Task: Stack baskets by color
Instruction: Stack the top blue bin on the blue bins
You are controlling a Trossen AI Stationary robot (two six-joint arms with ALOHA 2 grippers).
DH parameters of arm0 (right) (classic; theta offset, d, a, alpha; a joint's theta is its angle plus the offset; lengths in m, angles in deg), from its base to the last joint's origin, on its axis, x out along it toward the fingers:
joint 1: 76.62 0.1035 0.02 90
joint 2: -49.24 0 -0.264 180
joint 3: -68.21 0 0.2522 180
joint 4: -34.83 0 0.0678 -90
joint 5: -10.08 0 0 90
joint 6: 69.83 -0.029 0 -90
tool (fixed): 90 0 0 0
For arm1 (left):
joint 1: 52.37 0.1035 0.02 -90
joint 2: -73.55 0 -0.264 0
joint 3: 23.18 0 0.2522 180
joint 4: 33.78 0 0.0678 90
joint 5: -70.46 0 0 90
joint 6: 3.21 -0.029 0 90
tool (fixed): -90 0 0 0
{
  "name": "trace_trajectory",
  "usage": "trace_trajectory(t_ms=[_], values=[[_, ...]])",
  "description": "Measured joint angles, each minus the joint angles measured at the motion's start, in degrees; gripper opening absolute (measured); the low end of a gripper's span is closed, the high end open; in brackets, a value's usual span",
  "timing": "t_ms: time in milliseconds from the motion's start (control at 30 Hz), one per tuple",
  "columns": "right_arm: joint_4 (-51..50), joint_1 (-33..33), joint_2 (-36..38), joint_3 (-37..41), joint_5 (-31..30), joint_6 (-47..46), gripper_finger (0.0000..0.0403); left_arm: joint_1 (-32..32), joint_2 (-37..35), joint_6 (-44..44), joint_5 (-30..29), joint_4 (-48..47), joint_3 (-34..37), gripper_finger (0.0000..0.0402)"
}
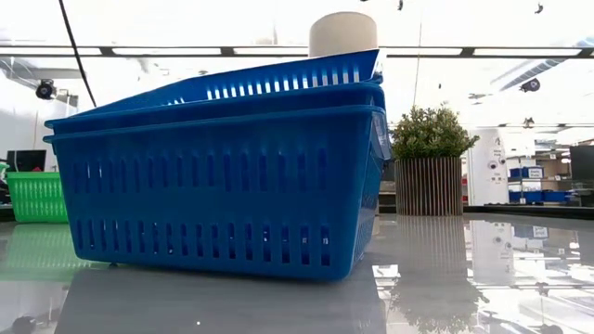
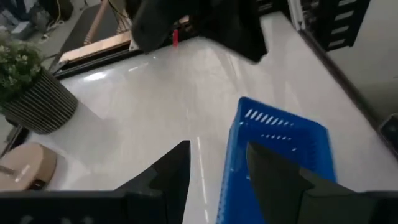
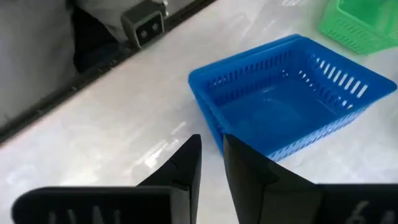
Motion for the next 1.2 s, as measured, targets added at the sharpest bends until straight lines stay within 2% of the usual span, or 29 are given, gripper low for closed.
trace_trajectory(t_ms=[100,233,400,700,967,1200], values=[[-0.4,1.2,1.0,1.2,-0.4,-1.9,0.0056,1.4,2.0,-1.5,0.4,1.8,0.1,0.0141],[0.1,2.5,2.0,3.8,-1.1,-4.6,0.0056,3.6,4.5,-1.6,4.7,2.8,0.1,0.0141],[2.4,3.6,3.8,8.0,-6.5,-7.6,0.0056,5.9,7.9,-2.0,9.2,3.9,0.1,0.0129],[14.6,3.8,10.9,18.1,-6.7,-9.4,0.0056,7.5,9.4,-1.4,16.3,3.9,0.1,0.0096],[28.5,3.8,18.7,28.1,-9.6,-8.1,0.0056,7.5,9.3,1.1,14.0,4.0,1.6,0.0098],[35.3,3.8,20.9,32.6,-10.1,-7.4,0.0056,7.6,9.3,0.0,13.9,3.5,1.9,0.0142]])
